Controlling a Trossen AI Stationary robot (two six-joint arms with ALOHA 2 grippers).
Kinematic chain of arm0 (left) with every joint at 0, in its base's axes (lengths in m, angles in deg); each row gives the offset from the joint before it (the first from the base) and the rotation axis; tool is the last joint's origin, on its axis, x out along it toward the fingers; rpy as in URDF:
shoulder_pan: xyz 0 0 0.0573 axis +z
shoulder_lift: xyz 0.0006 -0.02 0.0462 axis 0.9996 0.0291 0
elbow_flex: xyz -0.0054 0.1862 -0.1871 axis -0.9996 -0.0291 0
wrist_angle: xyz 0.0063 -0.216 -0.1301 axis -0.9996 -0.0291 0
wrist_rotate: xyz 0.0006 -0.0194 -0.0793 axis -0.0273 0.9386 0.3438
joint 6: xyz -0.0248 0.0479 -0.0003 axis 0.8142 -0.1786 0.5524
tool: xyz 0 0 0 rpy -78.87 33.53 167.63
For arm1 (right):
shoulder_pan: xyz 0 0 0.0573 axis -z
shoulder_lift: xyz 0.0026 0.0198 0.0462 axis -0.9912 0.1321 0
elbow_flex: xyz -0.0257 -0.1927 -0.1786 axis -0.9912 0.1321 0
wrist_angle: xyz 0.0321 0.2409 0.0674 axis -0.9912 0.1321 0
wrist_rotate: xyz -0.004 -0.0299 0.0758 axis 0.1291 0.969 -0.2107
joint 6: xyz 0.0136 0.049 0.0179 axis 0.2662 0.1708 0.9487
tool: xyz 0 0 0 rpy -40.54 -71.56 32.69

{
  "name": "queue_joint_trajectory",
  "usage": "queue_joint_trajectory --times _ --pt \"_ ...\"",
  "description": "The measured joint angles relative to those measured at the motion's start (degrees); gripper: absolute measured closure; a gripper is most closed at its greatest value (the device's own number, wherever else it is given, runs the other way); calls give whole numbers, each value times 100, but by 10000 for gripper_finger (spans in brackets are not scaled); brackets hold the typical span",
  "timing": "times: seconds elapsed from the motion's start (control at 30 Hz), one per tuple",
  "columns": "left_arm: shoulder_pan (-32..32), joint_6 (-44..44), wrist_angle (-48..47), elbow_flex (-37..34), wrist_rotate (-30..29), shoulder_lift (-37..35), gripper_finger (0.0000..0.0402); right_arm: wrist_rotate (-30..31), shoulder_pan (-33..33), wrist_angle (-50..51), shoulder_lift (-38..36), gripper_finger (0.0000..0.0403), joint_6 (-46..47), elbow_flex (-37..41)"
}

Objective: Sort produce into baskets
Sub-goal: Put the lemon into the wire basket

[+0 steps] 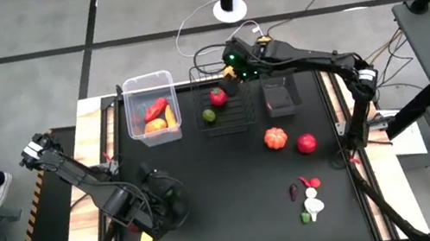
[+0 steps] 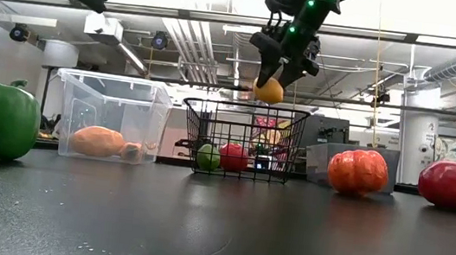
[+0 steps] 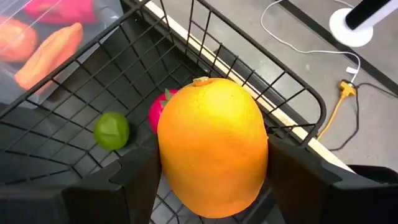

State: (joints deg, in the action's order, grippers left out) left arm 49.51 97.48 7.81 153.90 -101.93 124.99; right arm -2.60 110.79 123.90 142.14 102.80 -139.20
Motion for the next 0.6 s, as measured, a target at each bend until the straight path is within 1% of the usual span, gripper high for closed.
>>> queue_joint_trajectory --times 0.07,0.17,0.23,0.37,0.5,0.6 --pt "8 1 34 0 -219 -2 180 -5 -9 -36 56 154 29 -12" --pt "10 0 118 0 -533 -2 180 -183 -11 -10 276 154 35 -84" --pt "10 0 156 0 -685 -2 180 -419 -25 0 468 154 -47 -138" --pt "10 2 167 0 -708 -3 180 -897 -53 42 811 154 -213 -285" --pt "8 2 191 0 -704 -4 180 -980 -91 504 1138 154 -642 -505" --pt "10 0 187 0 -706 -4 180 -990 -158 983 1351 154 -1196 -706"
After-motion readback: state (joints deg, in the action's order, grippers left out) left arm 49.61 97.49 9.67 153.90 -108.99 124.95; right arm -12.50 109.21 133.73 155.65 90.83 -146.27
